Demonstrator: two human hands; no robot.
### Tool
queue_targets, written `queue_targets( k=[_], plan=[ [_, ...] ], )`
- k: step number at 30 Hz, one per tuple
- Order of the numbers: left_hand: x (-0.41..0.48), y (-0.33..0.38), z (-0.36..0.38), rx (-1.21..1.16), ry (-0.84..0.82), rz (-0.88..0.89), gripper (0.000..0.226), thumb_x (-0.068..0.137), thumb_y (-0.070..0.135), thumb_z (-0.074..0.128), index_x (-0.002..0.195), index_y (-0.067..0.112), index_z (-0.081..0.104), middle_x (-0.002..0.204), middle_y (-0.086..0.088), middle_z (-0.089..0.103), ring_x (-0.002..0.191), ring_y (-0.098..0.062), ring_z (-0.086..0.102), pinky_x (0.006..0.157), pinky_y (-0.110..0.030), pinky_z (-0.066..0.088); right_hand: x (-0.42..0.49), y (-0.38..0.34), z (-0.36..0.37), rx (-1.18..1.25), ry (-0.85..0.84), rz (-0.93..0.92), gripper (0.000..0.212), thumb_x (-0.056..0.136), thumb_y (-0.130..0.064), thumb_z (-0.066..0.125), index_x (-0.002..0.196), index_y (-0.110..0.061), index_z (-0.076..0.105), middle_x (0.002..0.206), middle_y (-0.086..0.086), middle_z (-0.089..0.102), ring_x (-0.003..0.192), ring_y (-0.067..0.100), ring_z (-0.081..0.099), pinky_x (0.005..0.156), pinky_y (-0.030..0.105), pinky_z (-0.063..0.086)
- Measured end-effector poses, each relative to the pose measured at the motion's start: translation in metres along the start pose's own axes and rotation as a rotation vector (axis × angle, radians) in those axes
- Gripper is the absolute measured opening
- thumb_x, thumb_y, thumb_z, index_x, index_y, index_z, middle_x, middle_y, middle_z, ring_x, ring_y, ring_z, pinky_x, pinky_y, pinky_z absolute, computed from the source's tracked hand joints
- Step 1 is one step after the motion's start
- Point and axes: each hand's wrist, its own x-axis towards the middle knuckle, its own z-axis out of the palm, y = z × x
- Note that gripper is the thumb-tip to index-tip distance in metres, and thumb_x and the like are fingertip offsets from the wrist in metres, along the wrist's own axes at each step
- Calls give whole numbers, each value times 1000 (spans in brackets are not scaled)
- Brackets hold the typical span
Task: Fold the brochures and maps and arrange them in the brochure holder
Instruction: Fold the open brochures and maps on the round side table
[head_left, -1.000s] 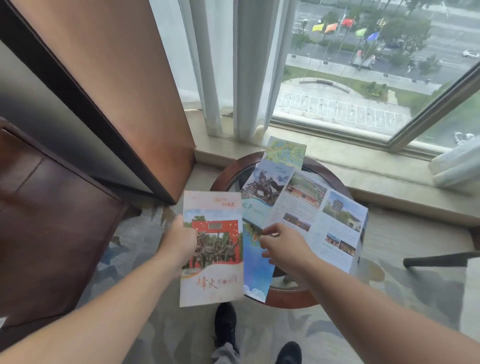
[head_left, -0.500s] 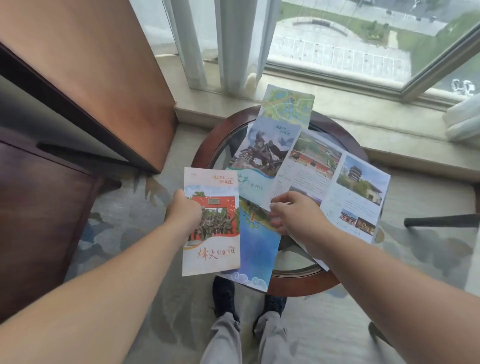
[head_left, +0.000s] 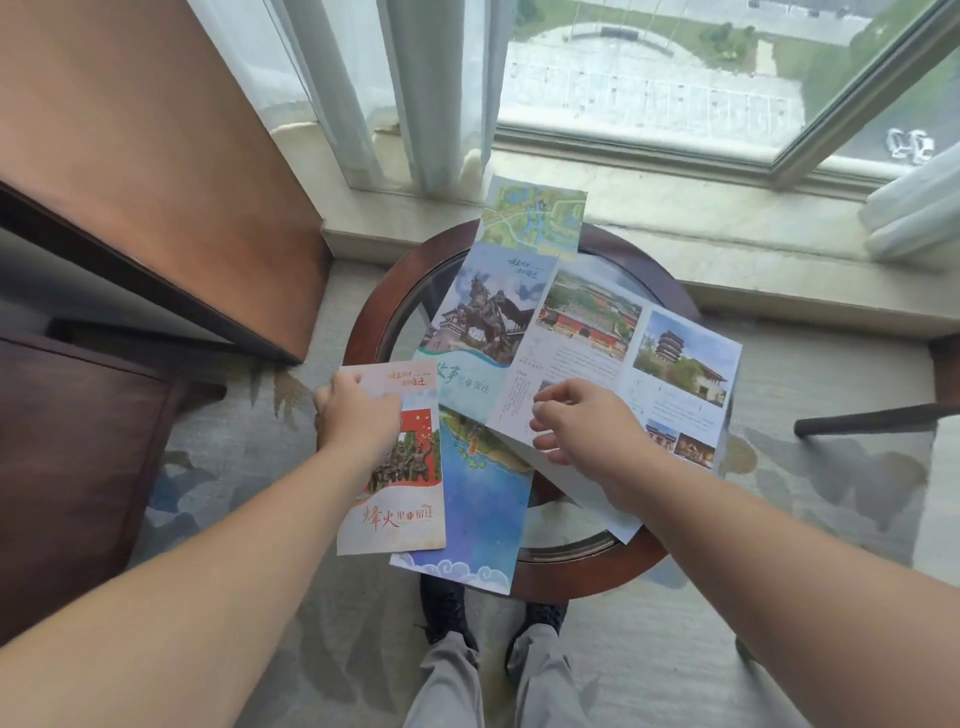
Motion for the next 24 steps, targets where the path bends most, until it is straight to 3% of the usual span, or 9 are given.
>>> queue_targets(
  k=[5, 9, 13, 19, 24],
  plan=[
    [-41, 47, 21, 49, -109, 206, 52, 87, 21, 50, 138, 23, 40, 140, -6, 34, 105, -27, 51, 77, -34, 44, -13, 0, -35, 33, 50, -15, 7, 93, -20, 55, 95, -21, 62, 95, 4, 69, 81, 16, 69, 84, 45, 58],
    [-84, 79, 49, 74, -240, 334, 54, 88, 21, 52, 140, 22, 38, 142, -6, 34, 113, -26, 49, 92, -39, 45, -26, 14, -68, 63, 103, -13, 7, 93, -22, 55, 92, -25, 61, 95, 2, 68, 83, 15, 69, 86, 47, 58],
    [-123, 109, 79, 54, -340, 390, 55, 89, 23, 54, 142, 23, 37, 142, -4, 36, 107, -21, 47, 87, -37, 45, -37, 33, -100, 114, 167, 8, 7, 90, -23, 55, 89, -26, 61, 93, 1, 69, 81, 14, 69, 87, 47, 58],
    [-165, 131, 120, 138, -400, 507, 54, 89, 25, 53, 140, 25, 37, 141, -3, 38, 97, -15, 45, 67, -26, 36, -50, 68, -141, 212, 204, 49, 9, 91, -20, 53, 89, -26, 59, 97, 3, 68, 84, 17, 68, 86, 47, 58],
    [-189, 135, 151, 223, -439, 544, 53, 90, 26, 53, 141, 23, 38, 143, -3, 37, 106, -16, 44, 83, -31, 35, -53, 97, -165, 289, 223, 75, 10, 89, -19, 52, 92, -23, 61, 93, 3, 68, 84, 21, 68, 87, 47, 56]
  ],
)
